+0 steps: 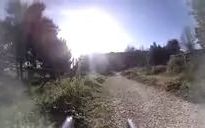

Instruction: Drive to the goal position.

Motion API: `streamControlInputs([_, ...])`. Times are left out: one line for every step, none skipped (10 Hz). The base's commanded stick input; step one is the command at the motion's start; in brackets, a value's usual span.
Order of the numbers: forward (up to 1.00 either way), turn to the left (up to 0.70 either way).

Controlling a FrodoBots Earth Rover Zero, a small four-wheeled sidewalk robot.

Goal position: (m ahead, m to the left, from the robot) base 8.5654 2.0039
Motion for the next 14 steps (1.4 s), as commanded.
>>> streamControlInputs([0.5,-0.44])
streamControlInputs([0.5,-0.04])
streamControlInputs([0.5,0.0])
streamControlInputs([0.5,0.0])
streamControlInputs([0.5,0.0])
streamControlInputs([0.5,0.0])
streamControlInputs([0.5,0.0])
streamControlInputs([0.5,0.0])
streamControlInputs([0.5,0.0])
streamControlInputs([0.5,-0.1])
streamControlInputs([0.5,-0.22])
streamControlInputs([0.5,-0.09])
streamControlInputs([0.5,-0.01])
streamControlInputs([0.5,0.0])
